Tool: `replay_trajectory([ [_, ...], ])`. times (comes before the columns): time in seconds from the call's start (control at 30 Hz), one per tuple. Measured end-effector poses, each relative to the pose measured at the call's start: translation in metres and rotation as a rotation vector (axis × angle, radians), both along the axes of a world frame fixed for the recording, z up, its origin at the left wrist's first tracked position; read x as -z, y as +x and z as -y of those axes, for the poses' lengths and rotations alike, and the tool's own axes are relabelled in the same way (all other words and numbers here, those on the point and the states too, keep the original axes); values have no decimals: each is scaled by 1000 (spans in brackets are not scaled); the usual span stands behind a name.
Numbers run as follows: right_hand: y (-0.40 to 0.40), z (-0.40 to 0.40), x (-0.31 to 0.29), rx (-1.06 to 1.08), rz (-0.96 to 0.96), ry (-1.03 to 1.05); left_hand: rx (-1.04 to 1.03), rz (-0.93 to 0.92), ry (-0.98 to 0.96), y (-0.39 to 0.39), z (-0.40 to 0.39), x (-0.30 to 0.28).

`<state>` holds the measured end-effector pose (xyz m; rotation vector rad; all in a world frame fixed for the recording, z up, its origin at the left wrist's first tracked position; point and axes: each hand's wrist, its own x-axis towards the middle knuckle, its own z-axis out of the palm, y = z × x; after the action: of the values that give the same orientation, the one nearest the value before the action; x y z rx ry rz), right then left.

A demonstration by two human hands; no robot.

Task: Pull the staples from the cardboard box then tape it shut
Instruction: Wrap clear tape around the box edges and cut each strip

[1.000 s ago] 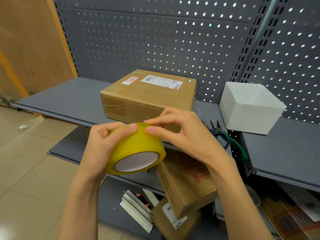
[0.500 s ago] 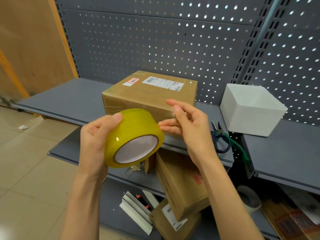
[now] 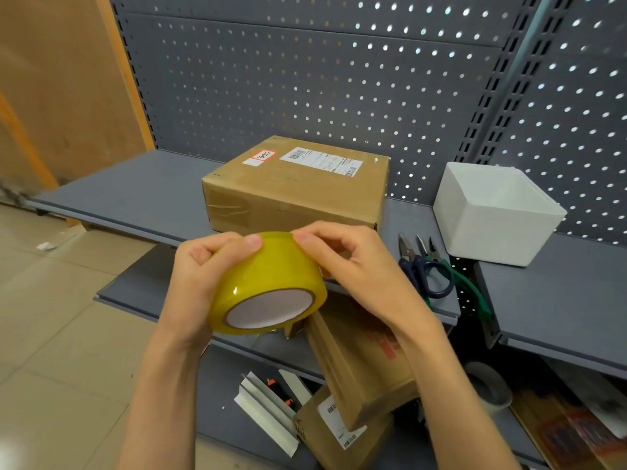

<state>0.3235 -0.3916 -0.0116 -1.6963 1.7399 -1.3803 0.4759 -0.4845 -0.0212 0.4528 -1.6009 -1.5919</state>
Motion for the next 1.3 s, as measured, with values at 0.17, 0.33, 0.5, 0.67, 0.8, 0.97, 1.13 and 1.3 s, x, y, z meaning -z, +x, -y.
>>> replay_trajectory([
  [0.17, -2, 0, -6, 19, -265, 70, 23, 25, 154, 4, 8, 6],
  [0.33, 4, 6, -2, 130, -494, 25, 30, 45, 187, 3, 10, 7],
  [0.5, -1, 7, 0, 83, -413, 13, 43, 56, 176, 4, 9, 7],
  [0.67, -2, 6, 0, 83, -377, -30, 45, 40, 165, 5, 10, 7],
  [0.8, -1, 8, 4, 131, -401, -78, 35, 44, 153, 3, 12, 8],
  [0.97, -1, 10, 6, 154, -407, -133, 51, 39, 141, 2, 13, 10],
  [1.13, 0, 11, 9, 156, -353, -148, 18, 42, 119, 1, 14, 11],
  [1.3, 1, 8, 8, 136, -102, -30, -20, 4, 100, -1, 14, 10],
])
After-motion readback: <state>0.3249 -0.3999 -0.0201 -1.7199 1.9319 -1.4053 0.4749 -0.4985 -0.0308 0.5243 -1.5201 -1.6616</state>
